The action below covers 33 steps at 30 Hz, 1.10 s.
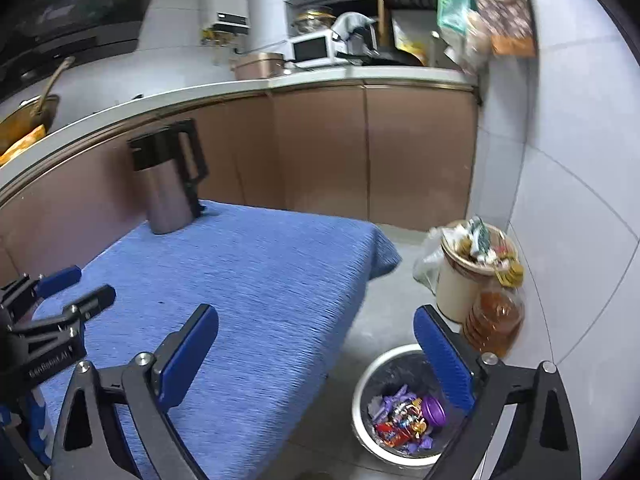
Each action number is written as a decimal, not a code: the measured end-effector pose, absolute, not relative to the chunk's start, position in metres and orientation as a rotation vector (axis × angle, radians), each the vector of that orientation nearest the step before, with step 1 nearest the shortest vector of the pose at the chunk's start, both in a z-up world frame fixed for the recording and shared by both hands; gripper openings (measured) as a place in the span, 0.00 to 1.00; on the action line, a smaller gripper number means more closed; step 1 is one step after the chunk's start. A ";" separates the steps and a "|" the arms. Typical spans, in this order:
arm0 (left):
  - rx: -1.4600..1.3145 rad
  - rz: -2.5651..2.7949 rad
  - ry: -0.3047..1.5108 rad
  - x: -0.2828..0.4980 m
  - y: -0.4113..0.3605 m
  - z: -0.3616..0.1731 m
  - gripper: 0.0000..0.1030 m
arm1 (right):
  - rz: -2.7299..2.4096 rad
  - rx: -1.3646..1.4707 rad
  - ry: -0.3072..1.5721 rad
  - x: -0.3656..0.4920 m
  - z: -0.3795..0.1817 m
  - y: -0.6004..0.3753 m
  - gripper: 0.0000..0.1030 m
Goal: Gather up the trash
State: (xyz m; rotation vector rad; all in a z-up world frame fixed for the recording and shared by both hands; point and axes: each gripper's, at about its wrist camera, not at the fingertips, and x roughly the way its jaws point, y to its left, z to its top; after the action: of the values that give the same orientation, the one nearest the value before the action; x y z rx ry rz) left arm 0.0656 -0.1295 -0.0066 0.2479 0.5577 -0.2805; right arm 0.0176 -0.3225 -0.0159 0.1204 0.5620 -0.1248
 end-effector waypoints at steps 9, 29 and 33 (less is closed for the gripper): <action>0.185 -0.159 0.445 0.052 -0.082 0.020 0.74 | -0.126 0.049 0.519 0.008 0.003 -0.286 1.00; 0.098 -0.078 0.405 0.053 -0.046 0.020 0.78 | -0.168 -0.017 0.481 0.011 0.006 -0.263 1.00; 0.098 -0.077 0.402 0.054 -0.046 0.019 0.78 | -0.180 -0.012 0.471 0.011 0.005 -0.265 1.00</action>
State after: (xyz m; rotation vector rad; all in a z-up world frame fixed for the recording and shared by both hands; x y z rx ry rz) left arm 0.0535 -0.0460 0.0187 0.0978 0.4023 -0.0772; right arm 0.0108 -0.2654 0.0050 -0.0122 0.4709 -0.1801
